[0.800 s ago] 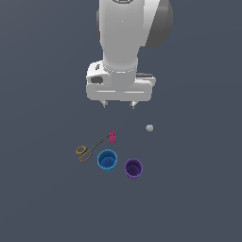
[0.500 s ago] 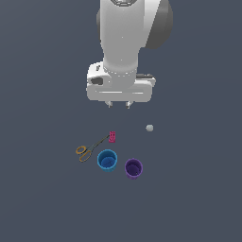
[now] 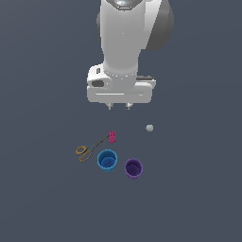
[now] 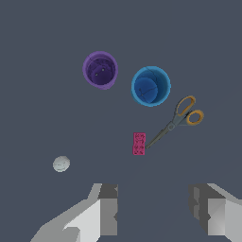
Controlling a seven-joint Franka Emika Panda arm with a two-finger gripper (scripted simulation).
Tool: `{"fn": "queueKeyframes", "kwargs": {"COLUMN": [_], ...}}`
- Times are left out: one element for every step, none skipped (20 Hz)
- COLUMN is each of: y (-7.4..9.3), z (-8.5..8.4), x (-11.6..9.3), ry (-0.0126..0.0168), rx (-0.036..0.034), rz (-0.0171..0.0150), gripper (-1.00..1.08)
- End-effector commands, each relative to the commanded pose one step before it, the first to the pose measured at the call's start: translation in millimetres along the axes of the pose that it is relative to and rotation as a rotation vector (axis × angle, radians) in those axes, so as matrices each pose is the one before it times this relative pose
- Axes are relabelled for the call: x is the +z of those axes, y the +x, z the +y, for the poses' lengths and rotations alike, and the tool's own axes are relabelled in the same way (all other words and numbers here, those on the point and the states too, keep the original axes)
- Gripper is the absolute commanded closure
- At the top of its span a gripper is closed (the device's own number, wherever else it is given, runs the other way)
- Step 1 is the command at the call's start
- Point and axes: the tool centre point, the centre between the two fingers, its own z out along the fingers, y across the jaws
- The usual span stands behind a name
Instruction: Pick up a designated object from a clutter of objects.
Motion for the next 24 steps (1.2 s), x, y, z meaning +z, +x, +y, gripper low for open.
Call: {"fn": "queueKeyframes", "kwargs": {"y": [4.47, 2.53, 2.85, 3.16, 3.48, 3.81, 4.14, 4.47, 4.8, 5.1, 5.42, 5.71, 6.01, 6.29, 6.4, 6.34, 6.28, 6.21, 6.14, 6.07, 5.99, 5.91, 5.82, 5.73], "z": [-0.46, -0.22, -0.24, -0.28, -0.29, -0.29, -0.31, -0.32, -0.34, -0.31, -0.31, -0.29, -0.27, -0.25, -0.19, -0.14, -0.09, -0.04, 0.01, 0.07, 0.13, 0.18, 0.23, 0.29], "x": [1.43, 0.73, 0.85, 0.98, 1.12, 1.27, 1.44, 1.63, 1.84, 2.04, 2.28, 2.53, 2.8, 3.09, 3.32, 3.46, 3.6, 3.74, 3.88, 4.02, 4.15, 4.29, 4.42, 4.55], "ry": [0.00004, 0.00007, 0.0001, 0.00015, 0.0002, 0.00027, 0.00035, 0.00044, 0.00055, 0.00068, 0.00083, 0.00099, 0.00117, 0.00138, 0.00157, 0.00172, 0.00187, 0.00202, 0.00217, 0.00232, 0.00246, 0.00261, 0.00275, 0.00289], "rx": [-0.00746, -0.00414, -0.00466, -0.0052, -0.00576, -0.0063, -0.00688, -0.00746, -0.00808, -0.0086, -0.00921, -0.00978, -0.01035, -0.01095, -0.01123, -0.01122, -0.01121, -0.01122, -0.01121, -0.0112, -0.01117, -0.01115, -0.01114, -0.0111], "rz": [-0.00403, -0.00207, -0.00233, -0.0026, -0.00287, -0.00314, -0.00342, -0.0037, -0.004, -0.00425, -0.00454, -0.0048, -0.00507, -0.00534, -0.00545, -0.00542, -0.00539, -0.00537, -0.00533, -0.0053, -0.00525, -0.00521, -0.00517, -0.00512], "gripper": [-0.2, -0.2, -0.2, -0.2, -0.2, -0.2, -0.2, -0.2, -0.2, -0.2, -0.2, -0.2, -0.2, -0.2, -0.2, -0.2, -0.2, -0.2, -0.2, -0.2, -0.2, -0.2, -0.2, -0.2]}}
